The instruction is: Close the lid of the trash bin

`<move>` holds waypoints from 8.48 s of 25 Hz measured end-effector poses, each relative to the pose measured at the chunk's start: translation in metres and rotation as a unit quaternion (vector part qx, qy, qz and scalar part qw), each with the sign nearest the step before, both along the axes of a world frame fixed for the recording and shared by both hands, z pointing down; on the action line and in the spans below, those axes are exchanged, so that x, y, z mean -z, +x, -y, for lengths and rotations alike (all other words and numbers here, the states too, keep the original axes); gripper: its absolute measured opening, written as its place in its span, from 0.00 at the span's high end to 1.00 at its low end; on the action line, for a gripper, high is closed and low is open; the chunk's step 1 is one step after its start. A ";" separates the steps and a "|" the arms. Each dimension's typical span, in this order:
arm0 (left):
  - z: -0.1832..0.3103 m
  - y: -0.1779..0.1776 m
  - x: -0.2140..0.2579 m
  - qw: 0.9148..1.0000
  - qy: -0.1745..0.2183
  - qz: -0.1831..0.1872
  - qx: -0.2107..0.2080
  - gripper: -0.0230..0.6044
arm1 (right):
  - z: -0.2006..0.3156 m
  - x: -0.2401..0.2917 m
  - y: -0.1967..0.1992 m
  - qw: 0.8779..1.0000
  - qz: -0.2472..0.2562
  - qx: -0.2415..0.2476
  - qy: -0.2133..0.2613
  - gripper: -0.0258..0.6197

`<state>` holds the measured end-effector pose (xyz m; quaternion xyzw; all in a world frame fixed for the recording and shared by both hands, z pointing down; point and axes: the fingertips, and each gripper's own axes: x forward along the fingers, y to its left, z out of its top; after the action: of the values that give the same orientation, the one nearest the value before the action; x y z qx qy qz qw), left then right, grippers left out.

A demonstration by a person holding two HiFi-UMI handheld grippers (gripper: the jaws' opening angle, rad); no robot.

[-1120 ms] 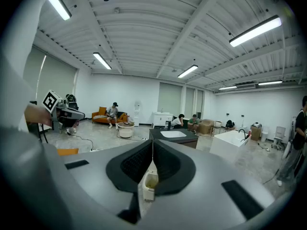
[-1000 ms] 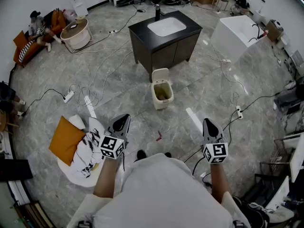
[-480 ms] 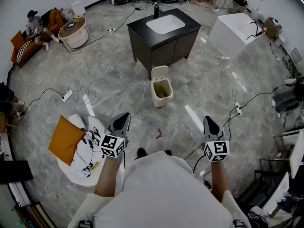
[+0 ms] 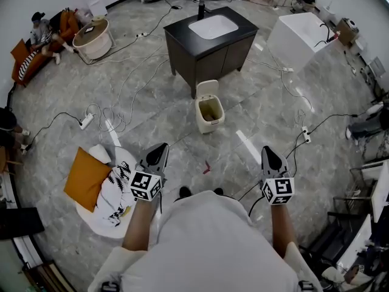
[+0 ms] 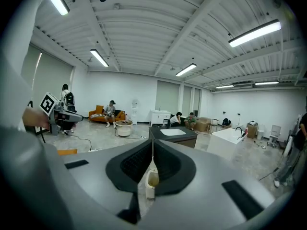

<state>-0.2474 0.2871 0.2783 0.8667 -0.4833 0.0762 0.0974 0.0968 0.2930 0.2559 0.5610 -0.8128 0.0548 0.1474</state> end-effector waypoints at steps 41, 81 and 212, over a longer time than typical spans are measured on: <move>0.055 -0.051 -0.022 1.000 -0.027 0.010 0.002 0.94 | 0.058 -0.035 -0.061 0.999 0.016 0.006 -0.035 0.91; 0.233 0.081 -0.039 0.996 -0.058 0.053 -0.044 0.94 | 0.218 -0.076 0.023 0.997 0.026 0.025 -0.068 0.91; 0.373 0.193 -0.525 0.785 -0.497 0.142 -0.342 0.69 | 0.282 -0.392 -0.025 0.914 0.166 -0.159 -0.335 0.91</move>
<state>-0.0548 -0.0863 0.8036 0.7859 -0.0589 0.4566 0.4128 0.0717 0.0108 0.6477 0.5832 -0.6595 0.4391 0.1791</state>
